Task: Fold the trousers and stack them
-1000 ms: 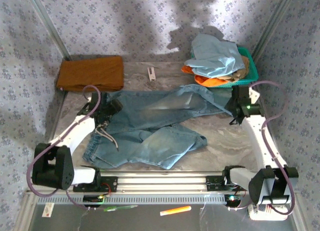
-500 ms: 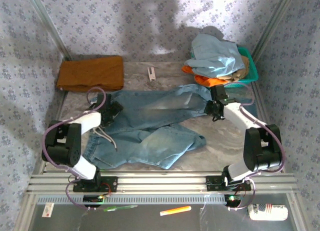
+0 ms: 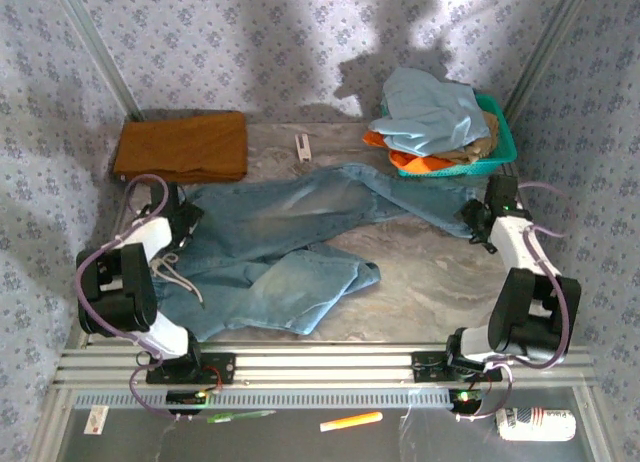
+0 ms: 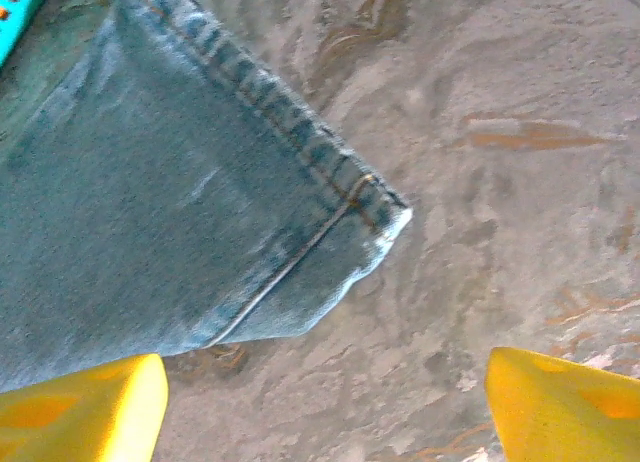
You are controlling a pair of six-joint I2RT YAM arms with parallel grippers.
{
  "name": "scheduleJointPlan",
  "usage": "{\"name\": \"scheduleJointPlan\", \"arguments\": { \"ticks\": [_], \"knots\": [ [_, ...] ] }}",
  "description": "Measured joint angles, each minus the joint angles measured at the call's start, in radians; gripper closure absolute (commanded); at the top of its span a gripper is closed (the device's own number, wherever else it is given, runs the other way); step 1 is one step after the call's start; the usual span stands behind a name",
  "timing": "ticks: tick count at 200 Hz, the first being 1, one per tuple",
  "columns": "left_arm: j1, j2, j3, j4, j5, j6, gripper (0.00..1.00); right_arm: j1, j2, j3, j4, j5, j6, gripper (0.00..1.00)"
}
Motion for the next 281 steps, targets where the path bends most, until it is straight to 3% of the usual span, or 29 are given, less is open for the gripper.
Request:
{"name": "scheduleJointPlan", "arguments": {
  "ticks": [28,51,67,93,132,171,206,220,244,258,265,281],
  "knots": [
    [-0.061,-0.02,0.069,-0.055,-0.002,0.049,0.1,-0.067,0.094,0.007,0.037,-0.1,0.002,0.11],
    [-0.21,-0.098,0.094,-0.11,-0.02,0.1,0.1,-0.086,0.209,0.038,0.061,-0.177,0.012,0.18],
    [-0.35,-0.12,0.145,-0.15,-0.047,0.145,0.13,-0.085,0.263,0.061,0.077,-0.217,0.035,0.33],
    [-0.591,-0.033,0.3,-0.176,-0.064,0.239,0.15,-0.092,0.298,0.084,0.101,-0.253,0.054,0.67],
    [-0.806,0.206,0.463,-0.167,-0.048,0.369,0.15,-0.117,0.307,0.09,0.121,-0.27,0.068,1.0],
    [-0.904,0.496,0.673,-0.203,-0.049,0.504,0.13,-0.133,0.283,0.093,0.124,-0.272,0.072,1.0],
    [-0.974,0.586,0.753,-0.218,-0.092,0.587,0.14,-0.141,0.232,0.103,0.127,-0.279,0.072,1.0],
    [-0.991,0.606,0.783,-0.219,-0.103,0.612,0.24,-0.141,0.22,0.103,0.132,-0.28,0.072,1.0],
    [-1.002,0.661,0.841,-0.213,-0.117,0.655,0.65,-0.151,0.217,0.106,0.135,-0.29,0.072,1.0],
    [-1.002,0.688,0.847,-0.208,-0.123,0.67,0.82,-0.164,0.217,0.112,0.134,-0.3,0.073,1.0],
    [-1.002,0.699,0.846,-0.21,-0.124,0.674,1.0,-0.173,0.217,0.118,0.133,-0.306,0.073,1.0],
    [-1.006,0.694,0.845,-0.2,-0.126,0.694,1.0,-0.197,0.217,0.14,0.131,-0.314,0.077,1.0]
  ]
}}
